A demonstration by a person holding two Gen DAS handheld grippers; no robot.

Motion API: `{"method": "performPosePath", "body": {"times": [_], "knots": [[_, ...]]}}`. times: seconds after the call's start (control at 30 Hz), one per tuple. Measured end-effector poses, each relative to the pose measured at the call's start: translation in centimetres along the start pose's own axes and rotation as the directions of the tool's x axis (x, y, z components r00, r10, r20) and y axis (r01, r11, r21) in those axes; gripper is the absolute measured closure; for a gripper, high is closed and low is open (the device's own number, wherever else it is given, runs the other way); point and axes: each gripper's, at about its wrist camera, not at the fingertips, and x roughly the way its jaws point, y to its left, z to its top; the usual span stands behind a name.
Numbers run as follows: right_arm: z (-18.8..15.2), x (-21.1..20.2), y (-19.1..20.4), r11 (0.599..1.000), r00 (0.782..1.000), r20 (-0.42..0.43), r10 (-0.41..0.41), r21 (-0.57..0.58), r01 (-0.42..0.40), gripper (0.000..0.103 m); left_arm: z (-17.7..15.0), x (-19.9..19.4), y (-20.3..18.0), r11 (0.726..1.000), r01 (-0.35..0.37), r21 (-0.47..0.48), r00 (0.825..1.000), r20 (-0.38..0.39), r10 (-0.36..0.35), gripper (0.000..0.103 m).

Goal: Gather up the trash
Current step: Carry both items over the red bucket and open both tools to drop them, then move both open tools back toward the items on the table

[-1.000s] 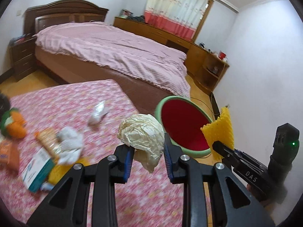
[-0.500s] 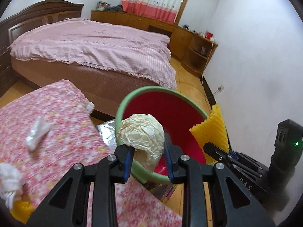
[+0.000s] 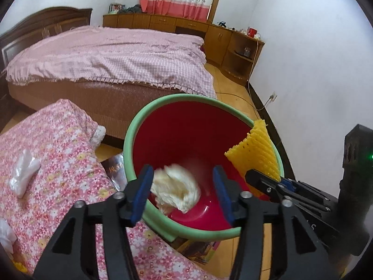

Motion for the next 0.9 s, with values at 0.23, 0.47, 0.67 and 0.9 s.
{"method": "performPosePath", "body": {"times": [0.23,0.47,0.67,0.9], "knots": [[-0.2,-0.3,-0.1,1.000,1.000,0.014,-0.017,0.010,0.017,0.060,0.1,-0.5,1.0,0.999,-0.023,-0.023,1.000,0.007,0.023,0.046],[-0.3,-1.3,0.3,1.000,0.999,0.031,-0.028,0.007,0.027,0.043,-0.4,-1.6,1.9,0.998,-0.031,-0.063,1.000,0.001,0.031,0.046],[-0.5,-2.1,0.5,0.999,0.999,0.026,-0.030,0.021,0.030,0.042,-1.0,-3.2,2.3,0.996,-0.046,-0.081,0.999,0.011,0.047,0.046],[-0.9,-4.1,1.4,1.000,0.998,0.049,-0.026,0.014,0.025,0.039,-2.0,-6.0,2.8,0.990,-0.068,-0.122,0.997,0.028,0.071,0.046]]}}
